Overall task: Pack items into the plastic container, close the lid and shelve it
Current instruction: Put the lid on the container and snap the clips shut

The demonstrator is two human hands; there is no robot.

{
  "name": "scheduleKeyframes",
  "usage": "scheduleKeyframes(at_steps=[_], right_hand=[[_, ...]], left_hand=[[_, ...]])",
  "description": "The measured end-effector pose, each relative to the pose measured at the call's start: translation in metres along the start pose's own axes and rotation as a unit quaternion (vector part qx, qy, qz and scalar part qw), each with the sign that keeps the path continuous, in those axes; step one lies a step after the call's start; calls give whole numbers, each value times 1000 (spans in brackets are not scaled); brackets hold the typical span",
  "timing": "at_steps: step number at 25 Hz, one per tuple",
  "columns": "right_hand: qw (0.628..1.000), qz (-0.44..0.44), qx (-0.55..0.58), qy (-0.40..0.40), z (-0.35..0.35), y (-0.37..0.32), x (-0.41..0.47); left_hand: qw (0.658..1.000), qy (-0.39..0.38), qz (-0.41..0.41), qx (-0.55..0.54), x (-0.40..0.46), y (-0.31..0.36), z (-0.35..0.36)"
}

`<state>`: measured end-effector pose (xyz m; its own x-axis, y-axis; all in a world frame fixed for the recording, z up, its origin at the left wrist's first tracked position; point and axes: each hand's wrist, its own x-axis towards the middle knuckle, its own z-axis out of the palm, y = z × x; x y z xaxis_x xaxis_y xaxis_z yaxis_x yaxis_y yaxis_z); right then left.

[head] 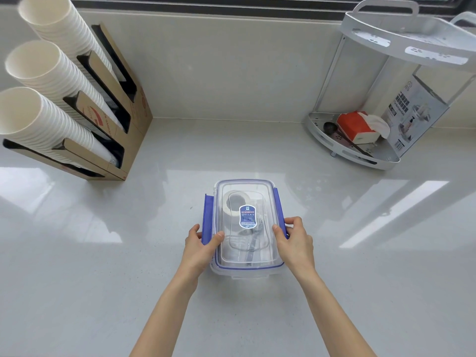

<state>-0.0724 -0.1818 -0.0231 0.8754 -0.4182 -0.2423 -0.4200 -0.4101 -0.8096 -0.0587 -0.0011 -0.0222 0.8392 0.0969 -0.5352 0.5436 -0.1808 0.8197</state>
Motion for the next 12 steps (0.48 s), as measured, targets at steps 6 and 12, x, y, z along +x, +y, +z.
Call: scheduleKeyframes(at_steps=[6, 12], right_hand=[[1000, -8, 7, -1, 0, 0, -2], [1000, -8, 5, -3, 0, 0, -3]], left_hand=[[997, -8, 74, -22, -4, -1, 4], [995, 17, 103, 0, -10, -1, 8]])
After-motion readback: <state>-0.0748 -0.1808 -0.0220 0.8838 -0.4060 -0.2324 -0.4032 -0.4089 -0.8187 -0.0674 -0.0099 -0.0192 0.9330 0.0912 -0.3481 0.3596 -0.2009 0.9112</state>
